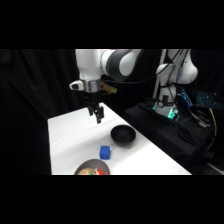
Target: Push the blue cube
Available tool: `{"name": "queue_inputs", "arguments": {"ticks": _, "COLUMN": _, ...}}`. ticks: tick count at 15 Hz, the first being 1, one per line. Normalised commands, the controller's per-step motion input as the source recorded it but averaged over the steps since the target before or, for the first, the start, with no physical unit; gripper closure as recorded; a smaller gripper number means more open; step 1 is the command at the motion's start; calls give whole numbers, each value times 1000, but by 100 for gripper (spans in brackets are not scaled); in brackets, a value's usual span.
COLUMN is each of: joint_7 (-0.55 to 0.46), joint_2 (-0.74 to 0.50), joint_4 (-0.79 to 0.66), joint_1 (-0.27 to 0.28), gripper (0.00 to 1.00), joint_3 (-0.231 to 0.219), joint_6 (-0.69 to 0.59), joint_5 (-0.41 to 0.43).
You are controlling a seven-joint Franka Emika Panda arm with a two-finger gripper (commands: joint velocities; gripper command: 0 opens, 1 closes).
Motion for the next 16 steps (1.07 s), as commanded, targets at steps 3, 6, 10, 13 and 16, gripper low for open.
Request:
{"name": "queue_inputs", "arguments": {"ticks": 3, "joint_7": 24, "joint_2": -26, "joint_4": 2, "joint_1": -20, "gripper": 0, "joint_3": 36, "joint_6": -26, "joint_5": -2}}
{"name": "queue_inputs", "arguments": {"ticks": 6, "joint_7": 124, "joint_2": -52, "joint_4": -29, "joint_1": 62, "gripper": 0, "joint_3": 82, "joint_6": 4, "joint_5": -18}}
{"name": "queue_inputs", "arguments": {"ticks": 10, "joint_7": 150, "joint_2": -2, "joint_4": 14, "joint_1": 112, "gripper": 20, "joint_3": 103, "joint_6": 43, "joint_5": 16}}
{"name": "queue_inputs", "arguments": {"ticks": 13, "joint_7": 139, "joint_2": 85, "joint_4": 33, "joint_1": 80, "gripper": 43, "joint_3": 33, "joint_6": 124, "joint_5": -54}}
{"name": "queue_inputs", "arguments": {"ticks": 16, "joint_7": 91, "joint_2": 121, "joint_4": -30, "joint_1": 42, "gripper": 67, "joint_3": -6, "joint_6": 251, "joint_5": -120}}
